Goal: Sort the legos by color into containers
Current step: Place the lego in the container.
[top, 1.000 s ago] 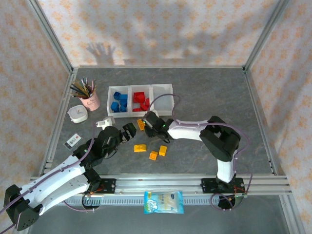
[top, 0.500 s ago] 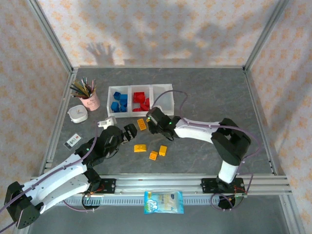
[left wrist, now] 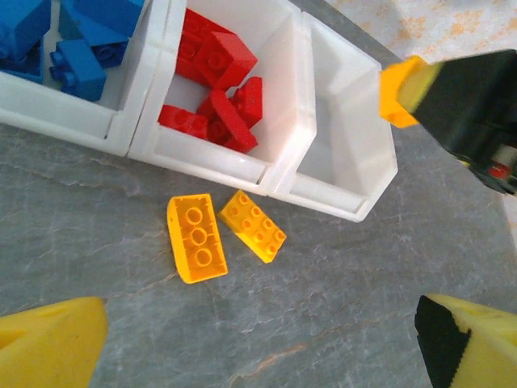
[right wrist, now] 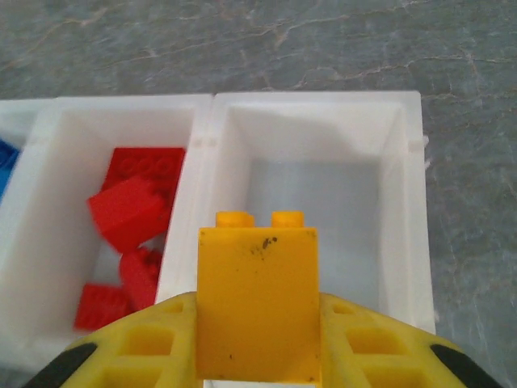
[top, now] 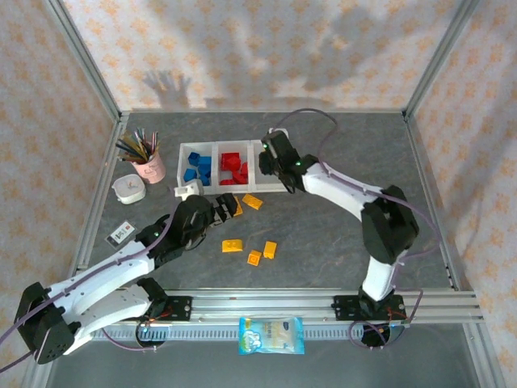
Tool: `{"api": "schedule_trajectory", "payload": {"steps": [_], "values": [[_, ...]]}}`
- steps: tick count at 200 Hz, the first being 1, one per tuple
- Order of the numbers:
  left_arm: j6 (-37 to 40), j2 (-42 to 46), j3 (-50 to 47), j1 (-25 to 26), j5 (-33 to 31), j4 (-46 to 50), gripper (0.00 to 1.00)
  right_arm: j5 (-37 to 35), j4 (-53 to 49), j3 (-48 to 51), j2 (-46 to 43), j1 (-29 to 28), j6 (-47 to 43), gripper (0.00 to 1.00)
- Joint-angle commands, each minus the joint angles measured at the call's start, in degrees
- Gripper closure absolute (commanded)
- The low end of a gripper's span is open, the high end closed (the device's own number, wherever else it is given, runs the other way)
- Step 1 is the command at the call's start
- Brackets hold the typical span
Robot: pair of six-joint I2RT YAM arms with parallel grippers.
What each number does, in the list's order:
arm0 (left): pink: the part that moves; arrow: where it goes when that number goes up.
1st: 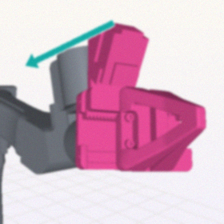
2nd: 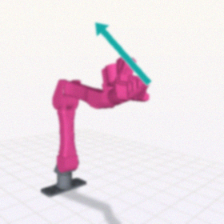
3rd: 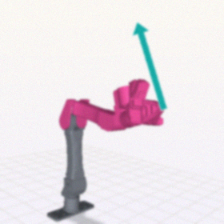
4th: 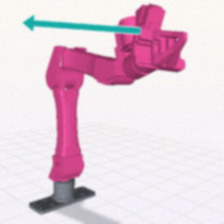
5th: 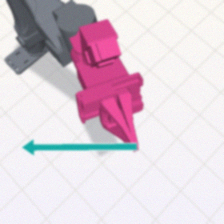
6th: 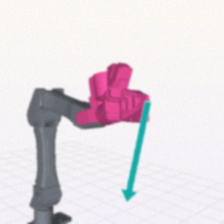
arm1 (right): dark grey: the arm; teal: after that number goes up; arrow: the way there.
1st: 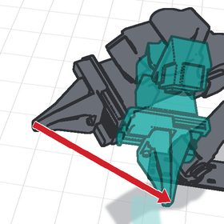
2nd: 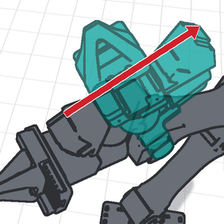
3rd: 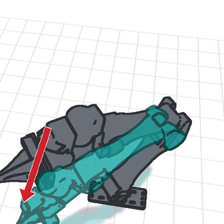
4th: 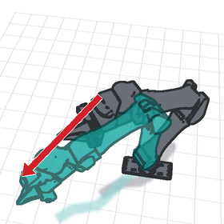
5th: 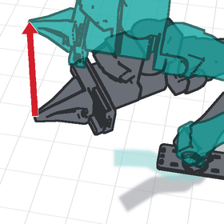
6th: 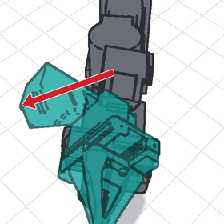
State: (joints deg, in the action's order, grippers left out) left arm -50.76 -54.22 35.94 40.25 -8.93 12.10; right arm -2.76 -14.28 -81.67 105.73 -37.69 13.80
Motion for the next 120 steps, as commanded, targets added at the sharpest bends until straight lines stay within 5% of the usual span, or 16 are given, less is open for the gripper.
{"api": "schedule_trajectory", "payload": {"steps": [1,62,120], "values": [[2.0,-2.8,3.2,-1.3,0.8,-2.7,0.01,-0.9,-2.6,-5.8,6.5,2.0,-1.5,0.71],[2.5,-6.4,4.0,-3.9,3.8,-6.7,0.01,1.0,-3.1,-16.1,17.5,3.7,-3.4,0.66],[3.4,-7.0,4.7,-4.8,4.9,-6.7,0.01,3.5,-2.9,-15.1,13.3,3.6,-3.9,0.53]]}}
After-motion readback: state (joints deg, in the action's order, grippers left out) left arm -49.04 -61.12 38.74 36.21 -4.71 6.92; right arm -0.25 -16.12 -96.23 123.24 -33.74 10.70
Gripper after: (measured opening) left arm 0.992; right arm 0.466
